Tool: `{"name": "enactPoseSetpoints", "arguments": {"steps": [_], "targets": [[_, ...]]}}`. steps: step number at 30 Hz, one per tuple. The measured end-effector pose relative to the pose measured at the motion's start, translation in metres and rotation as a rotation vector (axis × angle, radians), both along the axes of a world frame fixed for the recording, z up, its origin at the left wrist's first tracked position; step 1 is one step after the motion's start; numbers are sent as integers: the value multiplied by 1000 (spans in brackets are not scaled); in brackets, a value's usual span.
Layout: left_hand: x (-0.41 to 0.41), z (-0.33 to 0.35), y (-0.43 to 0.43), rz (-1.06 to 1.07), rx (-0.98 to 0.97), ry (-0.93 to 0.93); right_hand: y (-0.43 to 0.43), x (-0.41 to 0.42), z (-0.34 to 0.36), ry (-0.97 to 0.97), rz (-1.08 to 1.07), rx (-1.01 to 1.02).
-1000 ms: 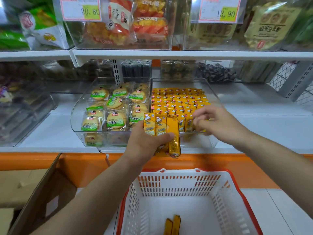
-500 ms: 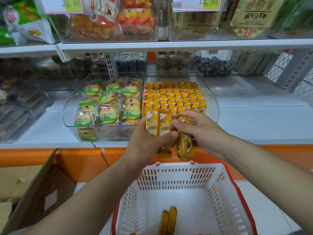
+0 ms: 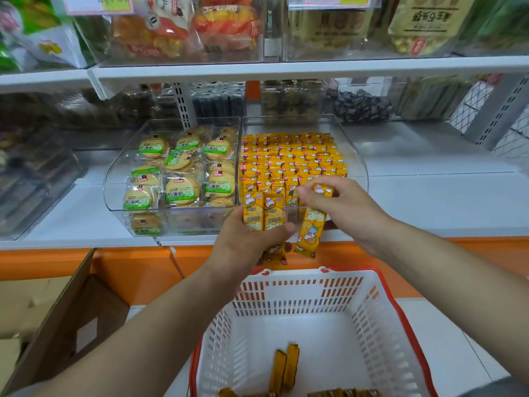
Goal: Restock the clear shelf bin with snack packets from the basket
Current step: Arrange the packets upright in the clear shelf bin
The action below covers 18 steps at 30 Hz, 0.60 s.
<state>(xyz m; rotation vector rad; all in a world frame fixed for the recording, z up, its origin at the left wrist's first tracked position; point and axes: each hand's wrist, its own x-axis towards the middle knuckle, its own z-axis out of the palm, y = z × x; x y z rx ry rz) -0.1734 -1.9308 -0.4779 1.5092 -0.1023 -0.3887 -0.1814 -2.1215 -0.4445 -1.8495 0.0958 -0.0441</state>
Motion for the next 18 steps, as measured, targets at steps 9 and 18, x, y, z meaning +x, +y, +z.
{"name": "enactPoseSetpoints", "arguments": {"steps": [9,18], "targets": [[3,0,4,142,-35,23,-14,-3,-4,78,-92,167],[5,2,3,117,-39,1,15,-11,-12,196,97,212]]}}
